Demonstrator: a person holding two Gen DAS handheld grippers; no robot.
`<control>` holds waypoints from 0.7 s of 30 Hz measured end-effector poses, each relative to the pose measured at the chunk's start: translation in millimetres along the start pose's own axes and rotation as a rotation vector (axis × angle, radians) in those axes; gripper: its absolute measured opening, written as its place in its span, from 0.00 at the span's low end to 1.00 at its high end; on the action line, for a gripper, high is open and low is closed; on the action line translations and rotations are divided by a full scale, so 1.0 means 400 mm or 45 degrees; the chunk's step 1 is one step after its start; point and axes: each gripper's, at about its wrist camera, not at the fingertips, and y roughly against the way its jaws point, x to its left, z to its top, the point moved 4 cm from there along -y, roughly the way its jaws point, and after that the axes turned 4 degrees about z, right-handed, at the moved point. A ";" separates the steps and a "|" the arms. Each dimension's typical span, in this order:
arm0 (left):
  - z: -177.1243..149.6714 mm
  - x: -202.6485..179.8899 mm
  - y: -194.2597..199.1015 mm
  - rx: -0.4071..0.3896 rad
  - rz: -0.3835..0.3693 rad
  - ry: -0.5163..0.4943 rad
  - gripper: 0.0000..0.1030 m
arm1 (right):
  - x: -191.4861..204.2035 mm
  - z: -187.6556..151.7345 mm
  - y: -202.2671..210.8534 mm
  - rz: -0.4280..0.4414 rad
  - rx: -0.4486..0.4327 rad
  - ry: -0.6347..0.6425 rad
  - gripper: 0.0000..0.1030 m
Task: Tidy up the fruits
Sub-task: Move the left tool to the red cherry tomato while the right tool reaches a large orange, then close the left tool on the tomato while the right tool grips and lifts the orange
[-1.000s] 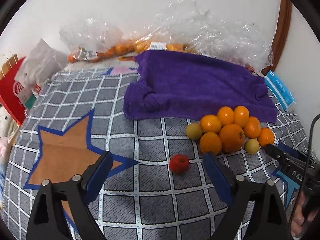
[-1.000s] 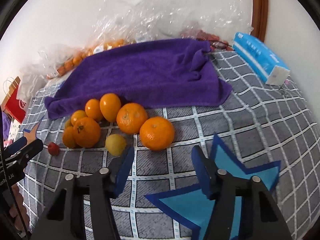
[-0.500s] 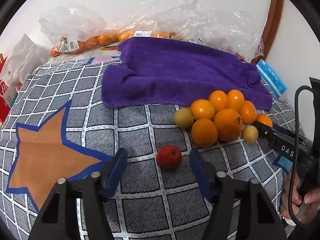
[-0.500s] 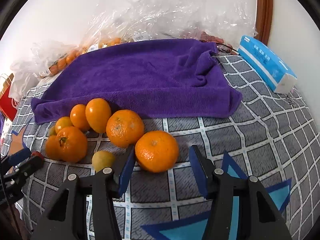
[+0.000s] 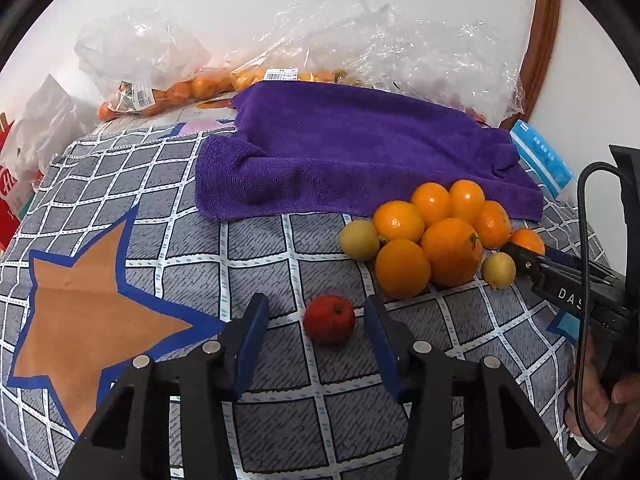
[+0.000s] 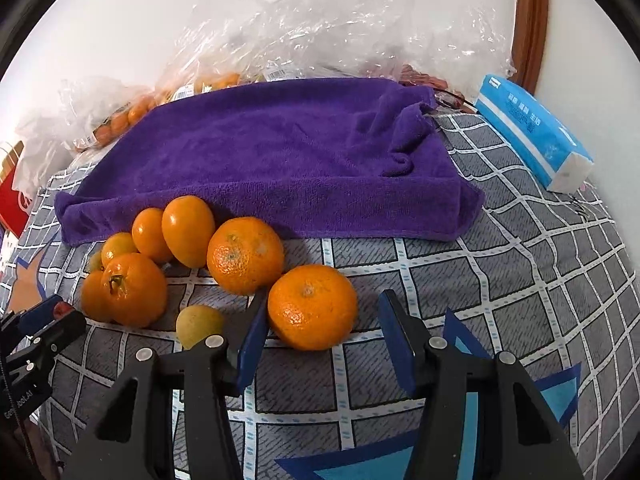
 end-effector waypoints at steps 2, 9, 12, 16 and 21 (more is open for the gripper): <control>0.000 0.001 0.000 -0.001 -0.004 0.003 0.46 | -0.002 0.000 0.000 0.004 0.000 -0.005 0.54; -0.004 0.003 0.003 -0.001 0.009 -0.001 0.36 | 0.006 -0.002 0.002 -0.024 -0.014 0.019 0.47; -0.004 0.004 0.005 -0.001 -0.004 0.008 0.28 | 0.011 -0.003 0.004 -0.022 -0.020 0.030 0.41; -0.005 0.003 0.009 0.008 -0.014 0.025 0.26 | 0.004 -0.003 0.008 -0.017 -0.025 0.014 0.40; -0.003 0.005 0.015 0.019 -0.028 0.054 0.24 | 0.001 -0.007 0.015 -0.010 -0.029 0.002 0.40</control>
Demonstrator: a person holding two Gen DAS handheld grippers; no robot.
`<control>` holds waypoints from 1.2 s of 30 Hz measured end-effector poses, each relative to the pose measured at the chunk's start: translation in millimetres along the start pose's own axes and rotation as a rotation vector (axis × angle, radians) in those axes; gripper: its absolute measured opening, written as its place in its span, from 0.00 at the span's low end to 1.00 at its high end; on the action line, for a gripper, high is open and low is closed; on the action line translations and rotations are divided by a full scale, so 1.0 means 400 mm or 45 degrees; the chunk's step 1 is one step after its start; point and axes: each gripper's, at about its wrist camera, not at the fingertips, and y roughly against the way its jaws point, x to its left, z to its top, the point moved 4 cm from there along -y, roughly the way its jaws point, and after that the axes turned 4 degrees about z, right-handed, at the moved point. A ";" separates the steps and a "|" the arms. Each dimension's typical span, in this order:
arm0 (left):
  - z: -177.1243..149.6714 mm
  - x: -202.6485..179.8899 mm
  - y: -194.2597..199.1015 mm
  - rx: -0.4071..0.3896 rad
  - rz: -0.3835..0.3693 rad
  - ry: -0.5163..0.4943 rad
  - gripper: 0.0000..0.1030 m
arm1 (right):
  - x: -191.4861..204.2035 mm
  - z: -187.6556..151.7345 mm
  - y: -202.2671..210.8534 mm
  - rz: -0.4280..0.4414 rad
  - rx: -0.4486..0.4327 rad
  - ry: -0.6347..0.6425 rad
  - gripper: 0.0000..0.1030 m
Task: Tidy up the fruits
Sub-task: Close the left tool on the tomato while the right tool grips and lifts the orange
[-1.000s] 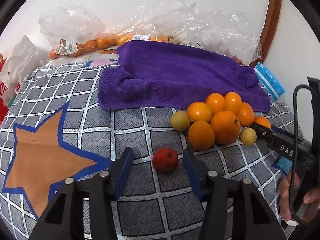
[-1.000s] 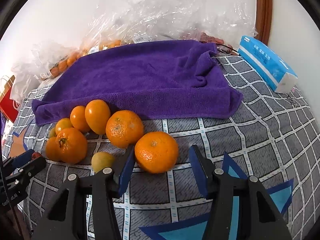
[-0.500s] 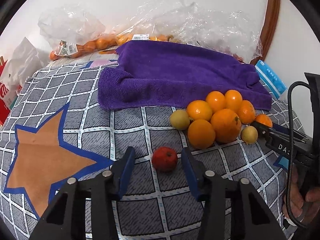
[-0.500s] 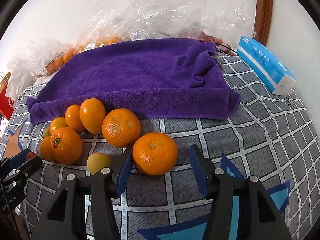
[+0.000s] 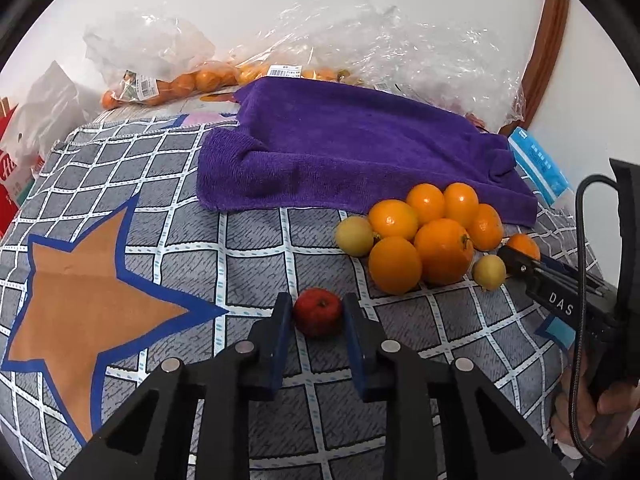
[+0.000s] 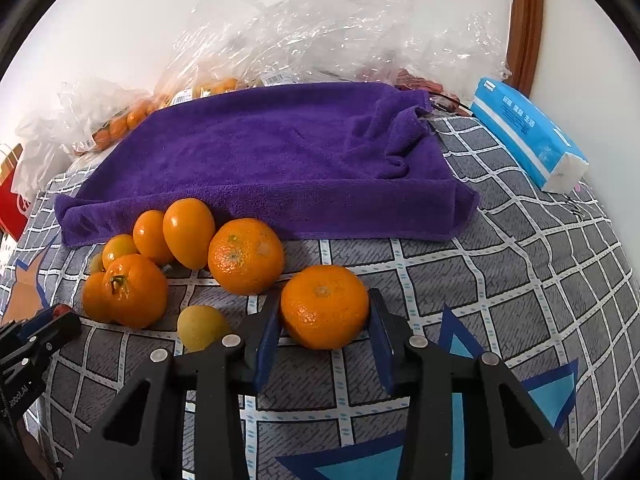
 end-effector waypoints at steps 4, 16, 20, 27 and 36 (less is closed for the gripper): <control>0.003 0.005 0.008 0.002 -0.023 0.023 0.24 | -0.003 -0.007 0.013 0.002 -0.007 -0.002 0.40; 0.016 0.012 0.057 -0.028 -0.009 0.044 0.24 | 0.012 -0.013 0.083 0.012 -0.052 0.031 0.40; 0.022 0.011 0.072 -0.036 0.006 0.046 0.24 | 0.022 -0.007 0.114 0.021 -0.075 0.046 0.40; 0.036 0.011 0.102 -0.065 0.006 0.054 0.24 | 0.031 -0.001 0.152 0.019 -0.097 0.058 0.40; 0.065 0.000 0.125 -0.093 0.003 0.044 0.24 | 0.029 0.014 0.181 0.010 -0.116 0.056 0.40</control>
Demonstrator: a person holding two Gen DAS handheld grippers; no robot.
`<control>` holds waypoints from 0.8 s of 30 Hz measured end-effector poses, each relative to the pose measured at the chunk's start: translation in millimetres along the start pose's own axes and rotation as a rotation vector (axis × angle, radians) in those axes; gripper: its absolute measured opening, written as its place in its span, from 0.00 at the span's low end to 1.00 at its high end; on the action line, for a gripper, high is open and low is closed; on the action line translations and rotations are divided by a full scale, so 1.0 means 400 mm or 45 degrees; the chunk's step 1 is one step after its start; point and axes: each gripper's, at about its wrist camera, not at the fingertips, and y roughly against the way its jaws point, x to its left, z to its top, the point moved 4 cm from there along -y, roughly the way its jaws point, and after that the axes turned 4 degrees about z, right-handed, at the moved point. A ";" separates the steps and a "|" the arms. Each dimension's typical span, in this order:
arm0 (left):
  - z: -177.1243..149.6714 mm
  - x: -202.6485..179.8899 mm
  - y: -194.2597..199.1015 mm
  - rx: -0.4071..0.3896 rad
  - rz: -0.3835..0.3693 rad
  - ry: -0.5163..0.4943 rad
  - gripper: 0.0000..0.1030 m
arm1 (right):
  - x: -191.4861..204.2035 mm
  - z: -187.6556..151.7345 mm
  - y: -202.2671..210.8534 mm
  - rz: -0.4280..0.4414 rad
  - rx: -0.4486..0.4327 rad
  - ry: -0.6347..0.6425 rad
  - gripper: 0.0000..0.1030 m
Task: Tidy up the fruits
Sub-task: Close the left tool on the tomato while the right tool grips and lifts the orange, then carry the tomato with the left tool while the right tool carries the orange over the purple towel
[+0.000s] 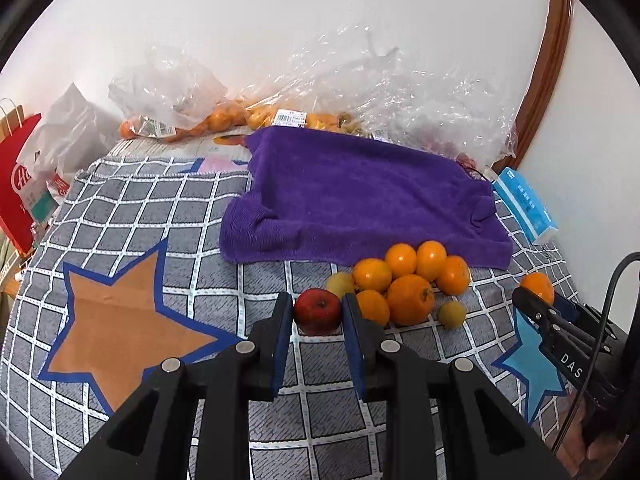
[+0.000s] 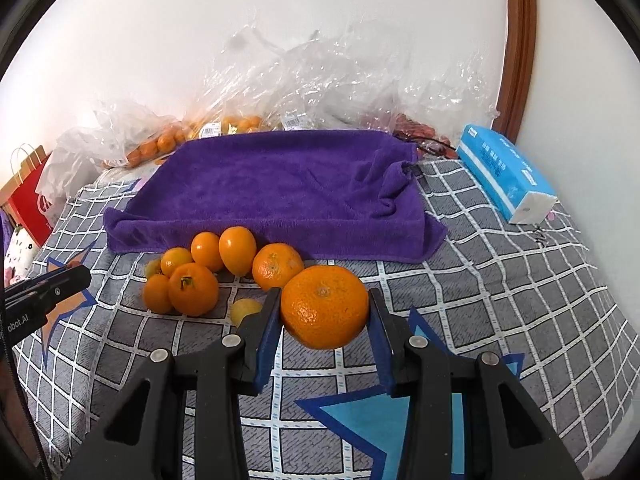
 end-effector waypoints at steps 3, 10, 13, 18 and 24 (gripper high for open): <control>0.011 -0.005 0.006 -0.008 -0.002 -0.007 0.24 | -0.001 0.007 0.003 0.003 -0.003 -0.006 0.40; 0.039 -0.009 0.017 -0.027 -0.002 -0.007 0.24 | 0.007 0.031 0.009 0.013 -0.021 -0.001 0.40; 0.050 -0.011 0.014 -0.029 -0.001 -0.012 0.24 | 0.010 0.045 0.012 0.015 -0.030 0.002 0.40; 0.068 -0.015 0.010 -0.032 -0.009 -0.010 0.24 | 0.015 0.061 0.013 0.012 -0.040 0.012 0.40; 0.089 -0.021 0.008 -0.037 -0.014 -0.014 0.24 | 0.017 0.083 0.011 0.013 -0.045 0.012 0.40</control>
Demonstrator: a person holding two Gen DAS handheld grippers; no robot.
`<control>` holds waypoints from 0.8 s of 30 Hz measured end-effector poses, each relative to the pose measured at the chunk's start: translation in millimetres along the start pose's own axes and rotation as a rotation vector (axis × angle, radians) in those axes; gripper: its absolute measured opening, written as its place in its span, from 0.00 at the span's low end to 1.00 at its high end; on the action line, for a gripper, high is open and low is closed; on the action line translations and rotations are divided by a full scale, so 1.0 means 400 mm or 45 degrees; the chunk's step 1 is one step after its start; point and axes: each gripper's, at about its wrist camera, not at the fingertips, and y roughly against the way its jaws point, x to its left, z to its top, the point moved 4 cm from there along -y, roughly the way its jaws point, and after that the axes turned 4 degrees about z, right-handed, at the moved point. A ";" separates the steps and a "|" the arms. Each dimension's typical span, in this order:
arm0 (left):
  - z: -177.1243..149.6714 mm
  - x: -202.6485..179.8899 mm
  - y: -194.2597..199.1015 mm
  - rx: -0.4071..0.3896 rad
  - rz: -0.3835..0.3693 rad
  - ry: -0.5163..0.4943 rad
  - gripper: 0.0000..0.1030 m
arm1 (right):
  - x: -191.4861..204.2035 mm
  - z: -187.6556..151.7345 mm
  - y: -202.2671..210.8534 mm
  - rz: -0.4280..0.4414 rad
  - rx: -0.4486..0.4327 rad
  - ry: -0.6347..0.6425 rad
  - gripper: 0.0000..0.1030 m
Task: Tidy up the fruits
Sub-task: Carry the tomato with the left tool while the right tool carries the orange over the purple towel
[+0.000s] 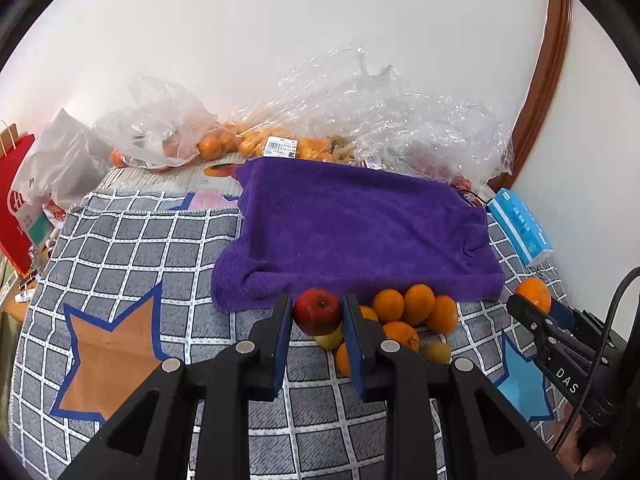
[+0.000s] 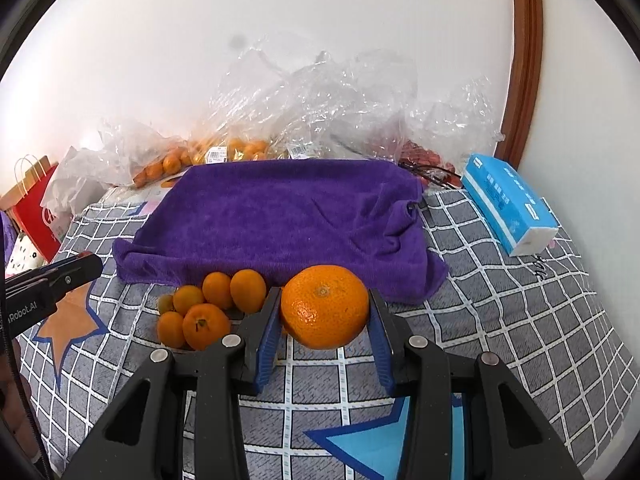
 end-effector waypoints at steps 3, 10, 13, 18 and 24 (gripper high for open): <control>0.016 -0.002 -0.008 0.003 0.001 -0.004 0.24 | 0.000 0.013 -0.004 -0.001 -0.005 -0.001 0.40; 0.051 -0.008 -0.030 0.002 0.002 -0.011 0.24 | -0.002 0.041 -0.027 -0.004 -0.005 -0.004 0.40; 0.063 -0.011 -0.047 0.010 -0.004 -0.011 0.24 | -0.006 0.047 -0.043 -0.003 0.002 -0.011 0.40; 0.080 -0.018 -0.080 0.023 -0.003 -0.024 0.24 | -0.016 0.060 -0.069 -0.012 0.008 -0.016 0.40; 0.101 -0.022 -0.118 0.031 -0.001 -0.034 0.24 | -0.032 0.085 -0.103 -0.014 0.008 -0.031 0.40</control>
